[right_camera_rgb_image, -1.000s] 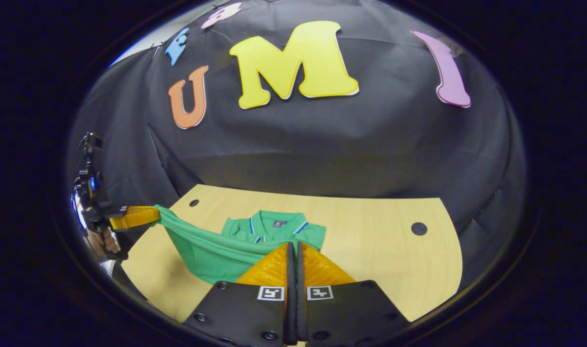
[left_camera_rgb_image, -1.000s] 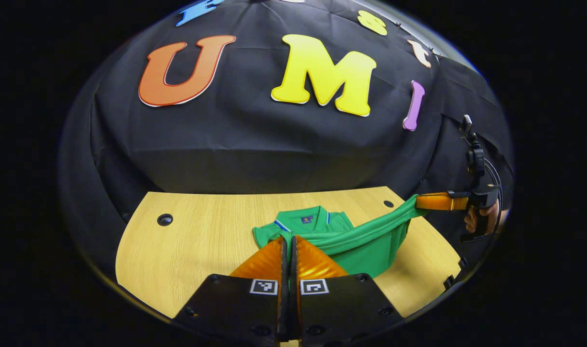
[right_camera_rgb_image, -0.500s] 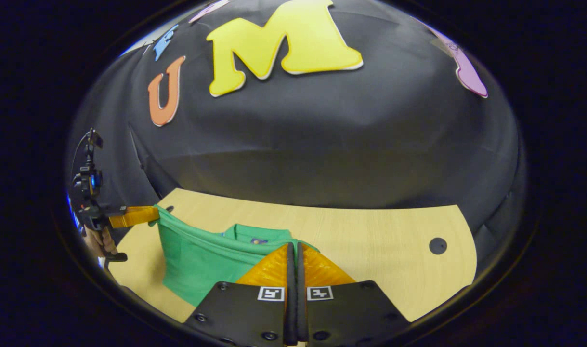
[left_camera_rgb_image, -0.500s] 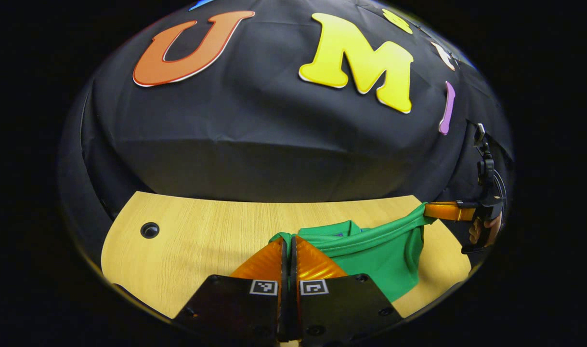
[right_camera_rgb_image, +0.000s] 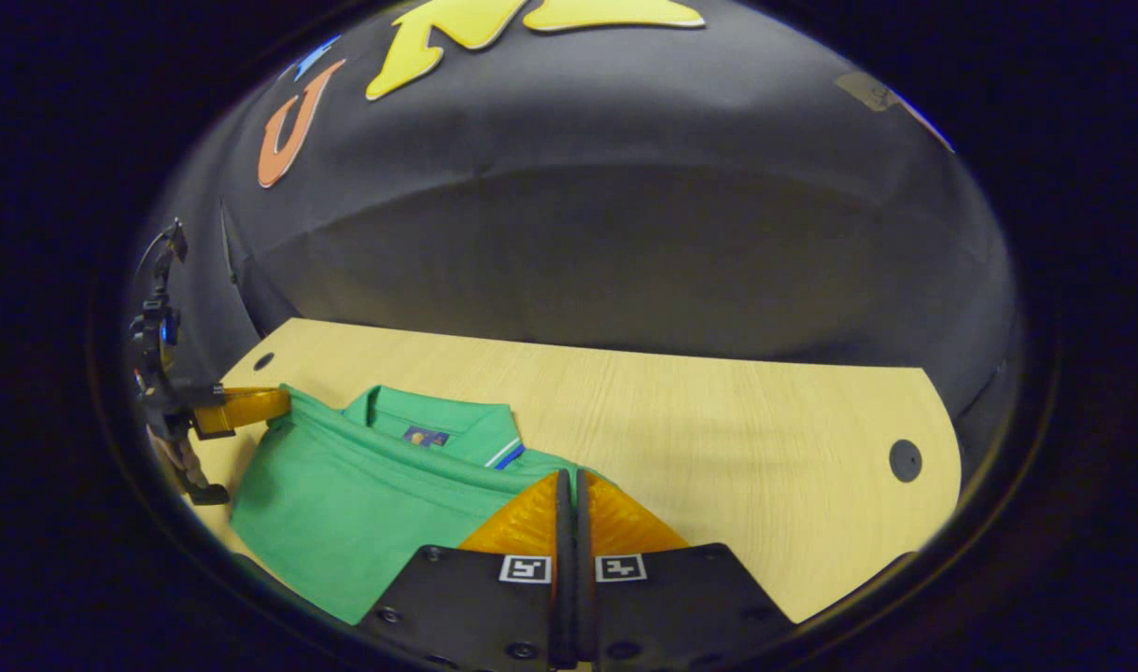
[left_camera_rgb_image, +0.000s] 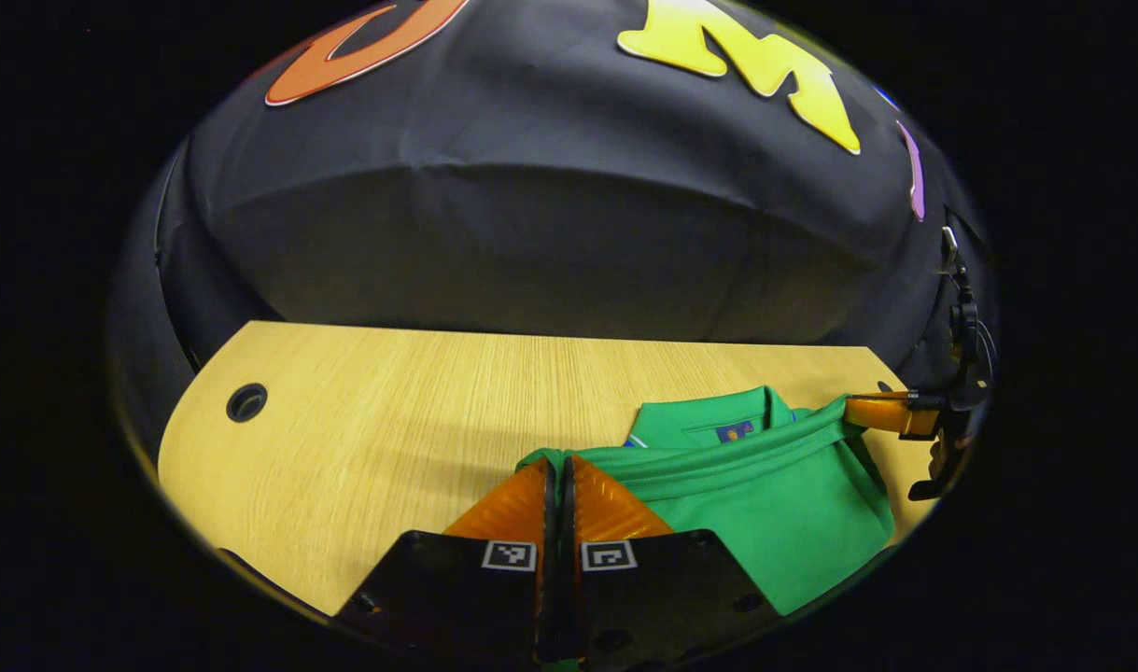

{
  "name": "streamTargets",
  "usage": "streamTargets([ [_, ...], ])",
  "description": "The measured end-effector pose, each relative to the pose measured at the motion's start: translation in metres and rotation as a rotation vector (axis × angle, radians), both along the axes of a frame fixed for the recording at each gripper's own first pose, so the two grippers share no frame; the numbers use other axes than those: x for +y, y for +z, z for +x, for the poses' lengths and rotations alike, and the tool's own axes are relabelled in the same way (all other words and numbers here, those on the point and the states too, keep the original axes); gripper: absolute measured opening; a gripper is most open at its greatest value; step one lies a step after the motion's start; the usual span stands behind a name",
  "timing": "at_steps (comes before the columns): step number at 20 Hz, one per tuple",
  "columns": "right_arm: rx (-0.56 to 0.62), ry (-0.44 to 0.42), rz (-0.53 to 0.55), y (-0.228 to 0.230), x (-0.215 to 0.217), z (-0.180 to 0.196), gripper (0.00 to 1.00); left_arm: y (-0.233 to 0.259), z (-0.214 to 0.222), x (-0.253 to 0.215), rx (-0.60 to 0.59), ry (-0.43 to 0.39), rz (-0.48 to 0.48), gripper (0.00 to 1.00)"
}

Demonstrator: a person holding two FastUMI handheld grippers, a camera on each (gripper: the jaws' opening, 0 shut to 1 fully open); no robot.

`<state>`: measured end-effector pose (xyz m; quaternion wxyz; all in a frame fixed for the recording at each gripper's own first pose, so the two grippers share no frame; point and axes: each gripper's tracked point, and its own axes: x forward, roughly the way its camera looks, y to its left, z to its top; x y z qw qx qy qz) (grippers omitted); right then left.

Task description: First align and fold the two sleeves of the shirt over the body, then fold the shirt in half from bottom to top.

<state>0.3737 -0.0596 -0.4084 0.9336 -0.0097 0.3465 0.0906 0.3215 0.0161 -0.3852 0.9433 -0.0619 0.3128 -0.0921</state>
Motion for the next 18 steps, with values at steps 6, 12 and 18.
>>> streamTargets([
  [6,-0.008,-0.057,-0.002,0.009,-0.001,0.001,0.26,0.010,-0.006,0.005,0.003,0.032,0.026,0.41],
  [12,-0.161,-0.163,-0.001,0.095,-0.006,-0.019,0.90,0.081,-0.027,0.023,-0.081,0.125,0.037,1.00],
  [18,-0.398,-0.159,-0.042,0.242,0.020,-0.097,0.93,0.231,-0.078,0.018,-0.326,0.123,0.083,1.00],
])
